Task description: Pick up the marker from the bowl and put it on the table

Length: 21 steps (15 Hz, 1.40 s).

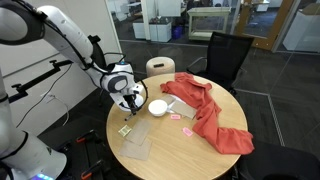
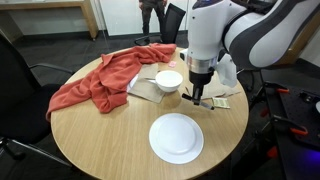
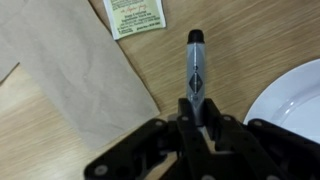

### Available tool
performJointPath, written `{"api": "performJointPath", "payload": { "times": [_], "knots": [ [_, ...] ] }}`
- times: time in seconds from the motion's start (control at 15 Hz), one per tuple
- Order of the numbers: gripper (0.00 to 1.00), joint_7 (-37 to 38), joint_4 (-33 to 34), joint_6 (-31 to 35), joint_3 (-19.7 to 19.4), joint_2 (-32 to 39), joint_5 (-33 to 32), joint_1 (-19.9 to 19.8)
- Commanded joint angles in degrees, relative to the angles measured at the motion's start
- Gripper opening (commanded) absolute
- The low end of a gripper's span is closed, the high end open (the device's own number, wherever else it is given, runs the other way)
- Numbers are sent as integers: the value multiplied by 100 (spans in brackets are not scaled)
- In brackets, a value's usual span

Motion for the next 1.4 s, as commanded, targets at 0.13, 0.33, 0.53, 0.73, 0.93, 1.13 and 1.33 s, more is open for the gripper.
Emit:
{"api": "performJointPath", "payload": {
  "times": [0.13, 0.33, 0.53, 0.73, 0.93, 1.13, 1.33],
  "knots": [
    [51, 166, 124, 99, -304, 88, -202, 317],
    [73, 271, 48, 107, -459, -138, -342, 463],
    [95, 375, -100, 69, -547, -522, -501, 543],
    [100, 281, -300, 38, -399, -1007, -419, 428],
    [100, 324, -475, 3, -337, -1463, -450, 355],
    [100, 324, -558, -54, -248, -1764, -442, 240],
    [100, 232, -395, 24, -116, -1584, -388, 91]
  ]
}}
